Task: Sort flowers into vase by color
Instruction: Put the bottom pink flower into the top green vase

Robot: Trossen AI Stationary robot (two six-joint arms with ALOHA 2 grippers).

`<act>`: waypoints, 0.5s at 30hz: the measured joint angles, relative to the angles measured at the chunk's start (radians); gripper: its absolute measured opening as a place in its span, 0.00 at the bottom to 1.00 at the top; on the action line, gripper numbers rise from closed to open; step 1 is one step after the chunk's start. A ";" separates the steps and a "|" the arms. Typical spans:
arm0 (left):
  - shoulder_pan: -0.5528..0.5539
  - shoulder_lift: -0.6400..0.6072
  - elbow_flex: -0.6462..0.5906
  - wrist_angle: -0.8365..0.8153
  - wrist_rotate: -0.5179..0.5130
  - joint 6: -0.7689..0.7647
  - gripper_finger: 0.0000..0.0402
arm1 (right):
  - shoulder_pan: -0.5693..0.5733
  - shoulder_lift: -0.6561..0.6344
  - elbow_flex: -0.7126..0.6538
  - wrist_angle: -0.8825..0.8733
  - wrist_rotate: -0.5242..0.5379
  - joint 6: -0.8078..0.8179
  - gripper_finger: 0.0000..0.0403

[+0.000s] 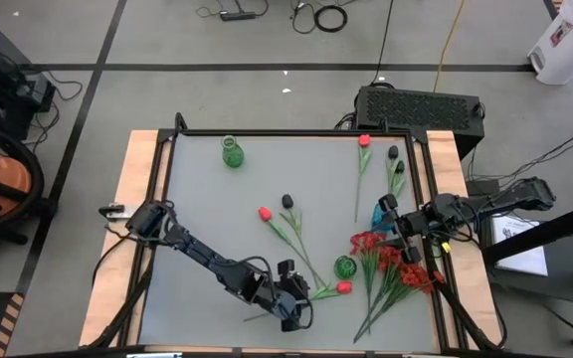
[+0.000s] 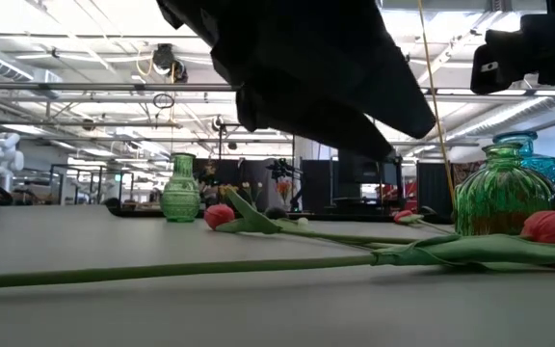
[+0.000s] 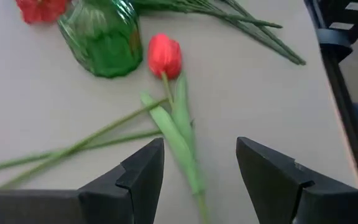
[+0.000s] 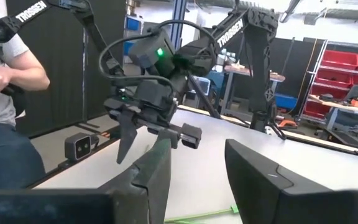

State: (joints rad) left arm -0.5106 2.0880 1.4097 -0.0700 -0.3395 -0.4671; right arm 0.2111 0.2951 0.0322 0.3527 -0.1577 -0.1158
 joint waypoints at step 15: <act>-0.004 0.073 0.000 -0.057 -0.001 -0.104 0.52 | 0.000 0.001 0.000 -0.007 0.000 0.000 0.36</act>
State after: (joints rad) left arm -0.5146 2.1609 1.4094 -0.1268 -0.3401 -0.5710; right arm 0.2111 0.2966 0.0322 0.3459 -0.1577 -0.1161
